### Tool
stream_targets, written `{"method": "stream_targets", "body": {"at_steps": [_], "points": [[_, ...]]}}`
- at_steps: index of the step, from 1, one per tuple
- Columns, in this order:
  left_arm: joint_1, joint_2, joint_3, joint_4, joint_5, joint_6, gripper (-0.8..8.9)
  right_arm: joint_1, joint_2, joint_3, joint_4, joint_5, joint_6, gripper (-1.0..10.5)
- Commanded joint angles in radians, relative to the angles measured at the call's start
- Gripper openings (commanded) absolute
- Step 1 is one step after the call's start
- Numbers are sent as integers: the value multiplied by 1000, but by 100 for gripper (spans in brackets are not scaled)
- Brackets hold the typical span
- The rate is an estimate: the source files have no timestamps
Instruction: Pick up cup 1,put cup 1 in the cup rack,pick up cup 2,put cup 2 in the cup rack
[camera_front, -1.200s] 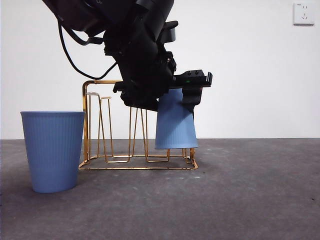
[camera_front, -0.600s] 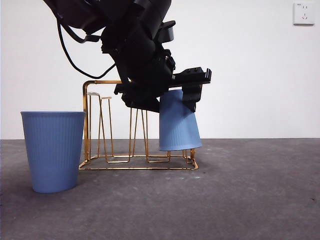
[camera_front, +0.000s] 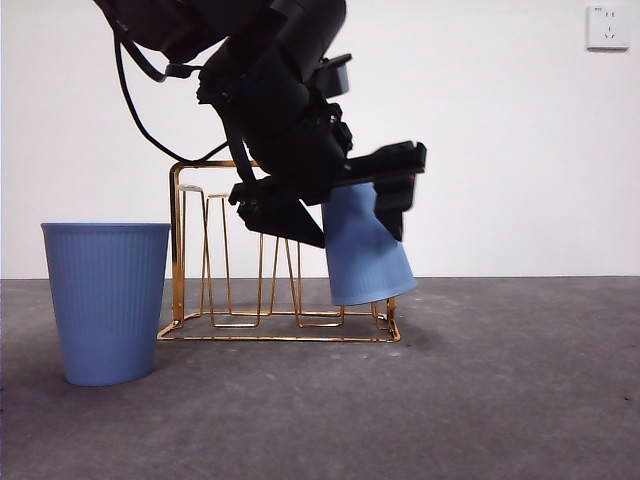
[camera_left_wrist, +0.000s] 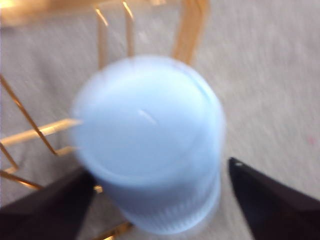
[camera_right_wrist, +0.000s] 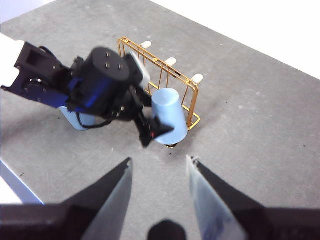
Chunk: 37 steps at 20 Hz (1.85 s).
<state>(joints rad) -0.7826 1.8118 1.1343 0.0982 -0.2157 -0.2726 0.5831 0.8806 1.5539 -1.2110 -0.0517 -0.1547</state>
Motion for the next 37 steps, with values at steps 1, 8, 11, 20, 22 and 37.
{"method": "stream_targets", "body": {"at_steps": [1, 8, 11, 20, 22, 37], "points": [[0, 23, -11, -24, 18, -35, 504, 0, -1, -3, 6, 0, -7, 190], [0, 23, 1, -149, 61, -47, 508, 0, -1, -3, 6, 0, -10, 190], [0, 18, 3, -193, 90, -50, 508, 0, -1, -3, 6, 0, -10, 190], [-9, -138, 3, -332, 343, -102, 503, 0, 26, -3, 7, 0, -2, 190], [-25, -213, 3, -370, 403, -101, 503, 0, 48, -3, 9, 0, 6, 190], [-45, -1114, 3, -772, 141, -10, 502, 114, 547, -3, 430, -348, 244, 413]]}}
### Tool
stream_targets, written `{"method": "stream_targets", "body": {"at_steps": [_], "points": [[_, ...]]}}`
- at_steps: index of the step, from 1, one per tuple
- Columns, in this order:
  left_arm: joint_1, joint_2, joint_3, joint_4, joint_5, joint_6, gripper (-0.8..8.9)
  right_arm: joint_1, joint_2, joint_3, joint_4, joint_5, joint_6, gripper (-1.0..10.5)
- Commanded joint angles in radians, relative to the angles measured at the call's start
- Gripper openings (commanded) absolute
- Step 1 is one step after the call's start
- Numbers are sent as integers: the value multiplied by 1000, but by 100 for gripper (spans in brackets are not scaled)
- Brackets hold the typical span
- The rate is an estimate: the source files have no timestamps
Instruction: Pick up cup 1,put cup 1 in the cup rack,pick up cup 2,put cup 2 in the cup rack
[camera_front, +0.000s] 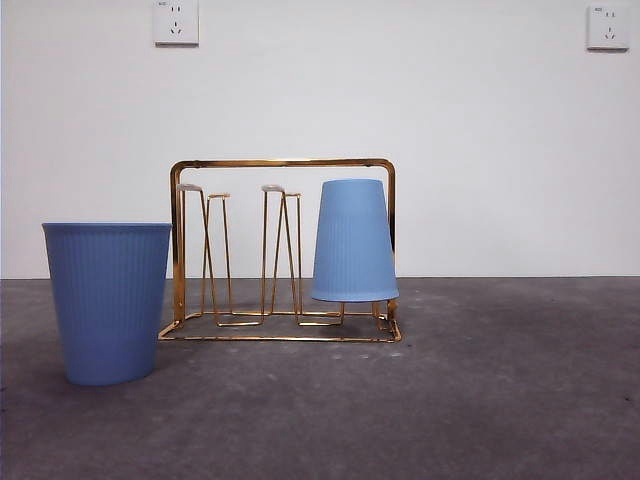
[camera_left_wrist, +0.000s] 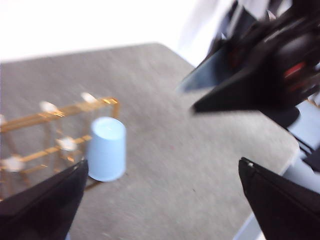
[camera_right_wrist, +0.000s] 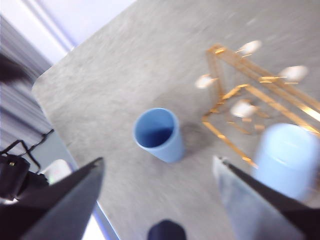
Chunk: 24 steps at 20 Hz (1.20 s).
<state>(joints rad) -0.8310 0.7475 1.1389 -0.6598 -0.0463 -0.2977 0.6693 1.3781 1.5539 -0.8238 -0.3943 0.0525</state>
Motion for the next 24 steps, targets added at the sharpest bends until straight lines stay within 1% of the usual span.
{"method": "stream_targets", "body": {"at_steps": [1, 3, 5, 8, 10, 13, 16, 21, 24], "points": [[3, -88, -2, -31, -51, 15, 502, 52, 91, -3, 80, 1, 52, 413], [3, -164, -2, -86, -97, 15, 502, 101, 184, -3, 156, 63, 81, 413], [3, -210, -2, -144, -129, 15, 502, 131, 261, -3, 201, 111, 88, 412], [3, -239, -2, -208, -138, 14, 502, 164, 372, -3, 240, 178, 103, 411], [3, -238, -2, -214, -138, 14, 502, 171, 433, -1, 252, 213, 106, 410], [3, -232, -2, -214, -137, 14, 502, 171, 506, 17, 261, 219, 124, 410], [3, -232, -2, -214, -137, 14, 502, 173, 556, 27, 308, 216, 143, 410], [3, -232, -2, -217, -137, 14, 502, 177, 620, 60, 307, 216, 157, 403], [3, -232, -2, -217, -137, 14, 502, 177, 638, 61, 304, 211, 158, 277]]}}
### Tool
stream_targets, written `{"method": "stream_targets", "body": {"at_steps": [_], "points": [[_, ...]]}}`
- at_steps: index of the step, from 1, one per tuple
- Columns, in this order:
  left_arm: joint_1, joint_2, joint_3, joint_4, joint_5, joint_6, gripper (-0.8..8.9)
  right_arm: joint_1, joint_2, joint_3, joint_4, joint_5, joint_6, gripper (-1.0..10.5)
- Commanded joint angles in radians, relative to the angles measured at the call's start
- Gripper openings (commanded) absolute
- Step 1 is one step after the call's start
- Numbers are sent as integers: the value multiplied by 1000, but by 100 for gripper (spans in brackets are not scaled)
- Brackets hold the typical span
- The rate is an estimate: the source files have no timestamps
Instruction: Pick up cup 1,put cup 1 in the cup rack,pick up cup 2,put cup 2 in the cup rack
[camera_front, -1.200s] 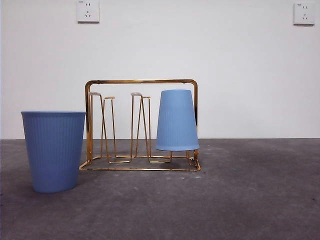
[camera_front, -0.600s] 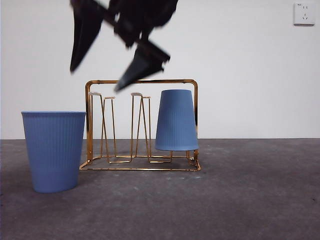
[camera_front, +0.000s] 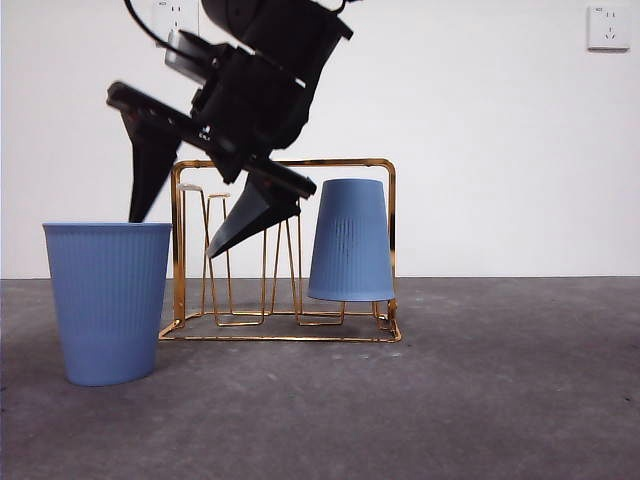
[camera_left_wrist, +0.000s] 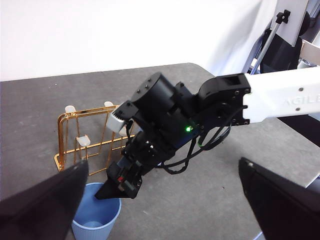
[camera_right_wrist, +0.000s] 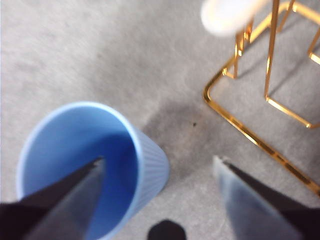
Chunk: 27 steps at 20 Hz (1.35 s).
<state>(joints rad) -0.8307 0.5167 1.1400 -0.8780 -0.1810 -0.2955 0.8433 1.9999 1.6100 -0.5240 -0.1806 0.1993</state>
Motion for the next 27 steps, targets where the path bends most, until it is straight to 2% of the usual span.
{"method": "stream_targets", "body": {"at_steps": [1, 2, 5, 7, 9, 16, 20, 25, 27], "points": [[2, -1, -3, 1, -2, 12, 502, 4, 21, 5, 5, -3, 11, 274], [2, -2, -3, 1, -2, 12, 502, 8, 26, 5, 6, -2, 11, 272], [2, -1, -3, 2, -2, 7, 502, 9, 27, 5, 7, -14, 10, 118], [2, -2, -3, 2, -2, 2, 502, 9, 27, 5, 6, -26, 10, 116], [2, -2, -3, 2, 3, -10, 502, 9, 27, 5, 0, -30, 9, -8], [2, -1, -3, 13, 5, -32, 502, 9, -13, 6, -8, -40, 1, -12], [2, -1, -3, 151, 47, -59, 503, 9, -213, 6, -14, -23, -49, -12], [2, 38, -3, 406, 97, -64, 503, 8, -586, 6, 7, 119, -145, -12], [2, 79, -3, 520, 168, -79, 504, 8, -726, 6, 45, 145, -192, -12]]}}
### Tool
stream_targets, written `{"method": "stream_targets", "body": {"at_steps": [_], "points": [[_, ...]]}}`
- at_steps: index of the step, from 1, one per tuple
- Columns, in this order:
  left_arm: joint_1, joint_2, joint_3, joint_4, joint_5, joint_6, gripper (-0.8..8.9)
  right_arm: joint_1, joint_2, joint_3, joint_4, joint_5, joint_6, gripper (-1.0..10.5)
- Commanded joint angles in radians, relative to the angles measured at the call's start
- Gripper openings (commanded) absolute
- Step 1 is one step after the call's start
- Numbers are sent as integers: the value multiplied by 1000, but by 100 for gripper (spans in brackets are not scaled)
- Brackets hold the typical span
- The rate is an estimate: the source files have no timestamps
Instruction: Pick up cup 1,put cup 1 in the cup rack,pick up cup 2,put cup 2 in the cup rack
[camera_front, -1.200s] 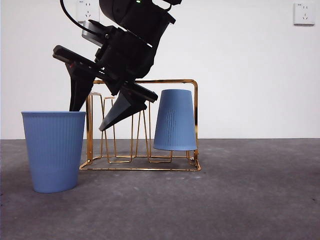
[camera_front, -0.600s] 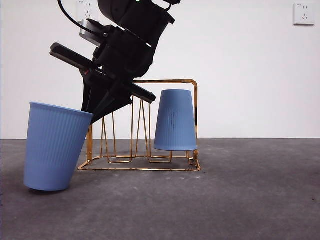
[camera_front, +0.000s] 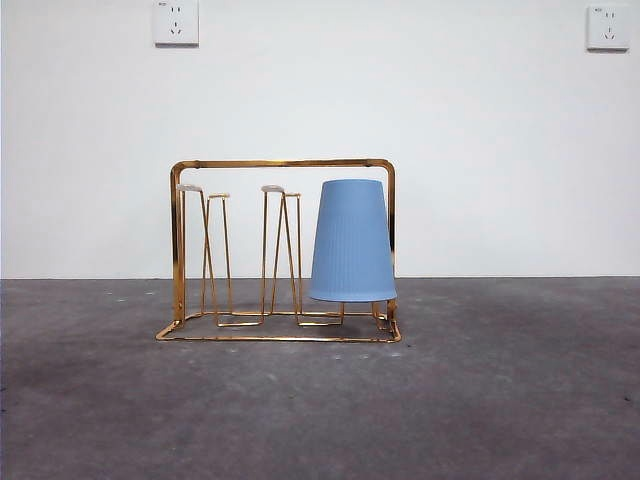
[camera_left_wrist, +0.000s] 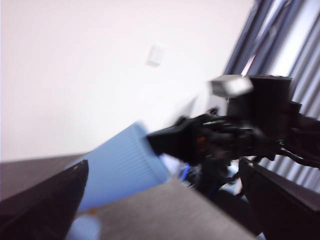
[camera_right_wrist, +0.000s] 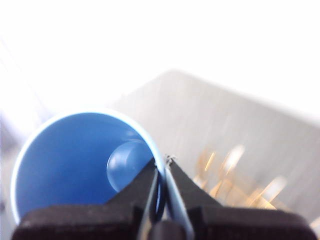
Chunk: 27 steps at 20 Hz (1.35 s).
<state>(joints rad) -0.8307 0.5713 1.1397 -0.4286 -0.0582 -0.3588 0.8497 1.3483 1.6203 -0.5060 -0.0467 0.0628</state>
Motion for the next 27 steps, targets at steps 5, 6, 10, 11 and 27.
{"method": "stream_targets", "body": {"at_steps": [5, 6, 10, 11, 27], "points": [[2, 181, -3, 382, 250, -99, 505, 2, -284, -4, 140, 10, -132, -12], [2, 211, -3, 435, 280, -123, 505, 2, -306, -4, 153, 9, -147, -12], [3, 326, -3, 637, 371, -227, 509, 2, -364, -4, 199, -31, -188, -12], [3, 358, -3, 702, 392, -257, 509, 2, -373, -4, 208, -55, -191, -12], [3, 772, -3, 1669, 488, -820, 508, 2, -374, -4, 241, -123, -247, -12]]}}
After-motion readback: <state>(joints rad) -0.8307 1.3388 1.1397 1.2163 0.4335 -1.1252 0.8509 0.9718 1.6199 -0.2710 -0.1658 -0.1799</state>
